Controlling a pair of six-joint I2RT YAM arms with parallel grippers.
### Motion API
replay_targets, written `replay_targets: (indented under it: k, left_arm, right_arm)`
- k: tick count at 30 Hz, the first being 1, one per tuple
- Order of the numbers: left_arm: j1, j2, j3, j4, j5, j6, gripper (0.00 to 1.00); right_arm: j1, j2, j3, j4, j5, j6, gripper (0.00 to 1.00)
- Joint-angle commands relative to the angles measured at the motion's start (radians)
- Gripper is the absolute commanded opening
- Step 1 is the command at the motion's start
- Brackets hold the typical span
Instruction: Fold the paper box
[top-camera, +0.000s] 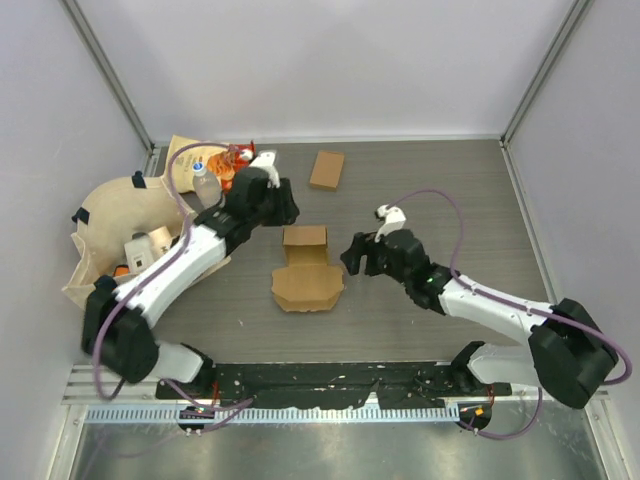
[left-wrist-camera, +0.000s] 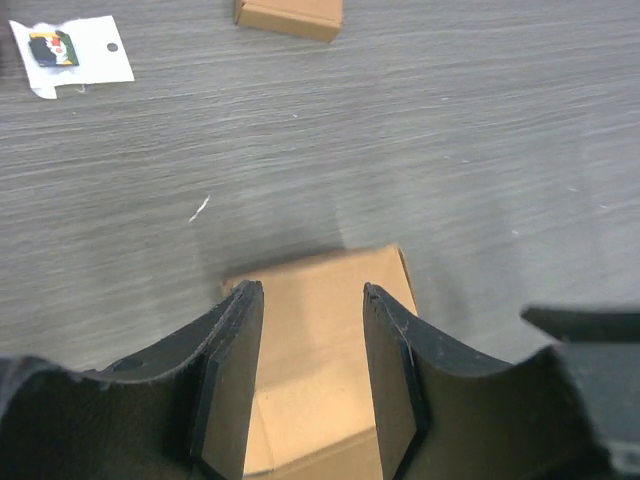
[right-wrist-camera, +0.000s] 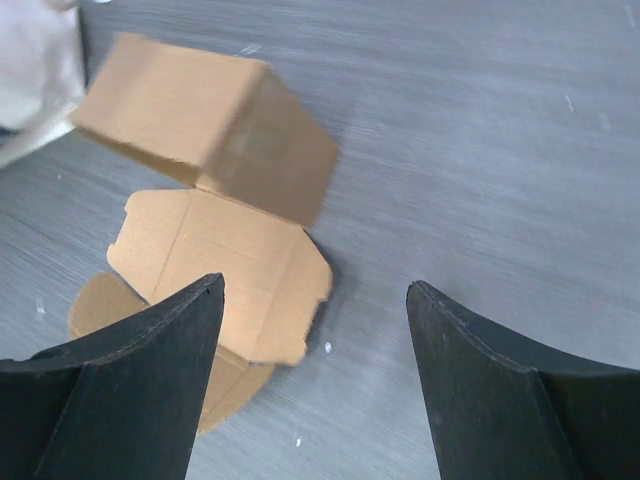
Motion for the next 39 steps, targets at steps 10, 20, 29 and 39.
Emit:
replay_targets:
  k: [10,20,29,39]
  left_arm:
    - [-0.563,-0.446,-0.297,-0.190,-0.121,0.352,0.58]
    - [-0.713,-0.056,-0.221,-0.178,-0.258,0.538,0.57]
    - [-0.729,0.146,-0.191,-0.153,-0.365,0.543,0.51]
    - [-0.660,0.154,-0.049,-0.142,-0.490,0.356,0.00]
  right_arm:
    - [-0.341,-0.130,0.120,-0.549,-0.412,0.324,0.79]
    - [-0.467,-0.291,0.106,-0.633,-0.397,0.249,0.79]
    - [-0.508,-0.368,0.106,-0.681,-0.400,0.227,0.79]
    - [-0.513,-0.392,0.101,-0.799,-0.177,0.223,0.79]
